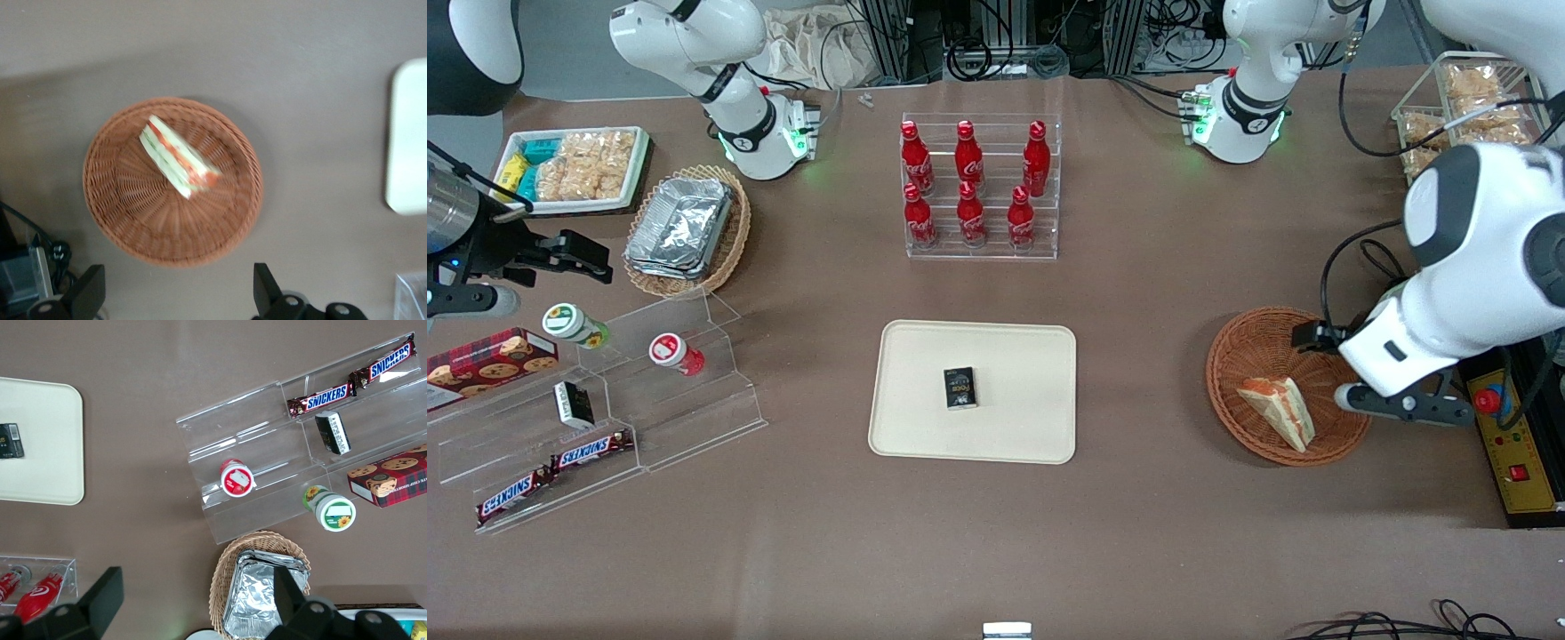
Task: Place sandwich from basket to tray
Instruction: 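Lower the left gripper over the wrapped sandwich in the wicker basket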
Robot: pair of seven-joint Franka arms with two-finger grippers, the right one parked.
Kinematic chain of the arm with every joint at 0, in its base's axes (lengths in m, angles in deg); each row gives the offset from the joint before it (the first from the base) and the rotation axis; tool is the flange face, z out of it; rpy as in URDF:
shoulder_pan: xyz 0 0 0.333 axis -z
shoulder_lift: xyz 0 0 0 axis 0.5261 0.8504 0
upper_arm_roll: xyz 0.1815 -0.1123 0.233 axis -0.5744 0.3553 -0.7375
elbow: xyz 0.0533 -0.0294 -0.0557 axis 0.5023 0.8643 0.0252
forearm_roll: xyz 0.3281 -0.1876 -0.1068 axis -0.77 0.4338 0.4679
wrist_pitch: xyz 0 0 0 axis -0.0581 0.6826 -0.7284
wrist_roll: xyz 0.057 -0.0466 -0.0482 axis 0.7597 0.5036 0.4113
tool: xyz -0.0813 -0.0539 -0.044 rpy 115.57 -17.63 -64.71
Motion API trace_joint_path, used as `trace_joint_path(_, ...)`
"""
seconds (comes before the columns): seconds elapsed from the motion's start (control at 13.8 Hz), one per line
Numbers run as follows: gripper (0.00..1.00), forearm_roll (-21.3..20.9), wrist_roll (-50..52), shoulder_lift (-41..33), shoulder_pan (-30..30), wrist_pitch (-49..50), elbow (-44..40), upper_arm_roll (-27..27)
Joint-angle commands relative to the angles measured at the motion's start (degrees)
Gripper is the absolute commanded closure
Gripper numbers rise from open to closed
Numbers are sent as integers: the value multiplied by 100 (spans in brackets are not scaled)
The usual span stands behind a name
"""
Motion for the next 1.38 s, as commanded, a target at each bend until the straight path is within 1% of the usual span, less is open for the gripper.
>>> trace_joint_path(0.0, 0, -138, 714, -98, -40, -1301, 1008, -281)
trace_joint_path(0.14, 0, -147, 1478, -55, -58, -2269, 1659, -299)
trace_joint_path(0.22, 0, -147, 1969, -2, -58, -2552, 1827, -299)
trace_joint_path(0.36, 0, -155, 2805, 173, -14, -2712, 1855, -299)
trace_joint_path(0.43, 0, -199, 3053, 261, 12, -2730, 1864, -299)
trace_joint_path(0.51, 0, -330, 3203, 332, 12, -2826, 1873, -299)
trace_joint_path(0.72, 0, -445, 3748, 587, 12, -3055, 1899, -291)
trace_joint_path(0.87, 0, -603, 3863, 692, 21, -3082, 1917, -291)
trace_joint_path(1.16, 0, -604, 3908, 1026, -5, -3248, 1908, -291)
trace_joint_path(1.23, 6, -604, 3925, 1088, -5, -3362, 1891, -299)
trace_joint_path(1.3, 39, -595, 4099, 1149, 12, -3363, 1838, -291)
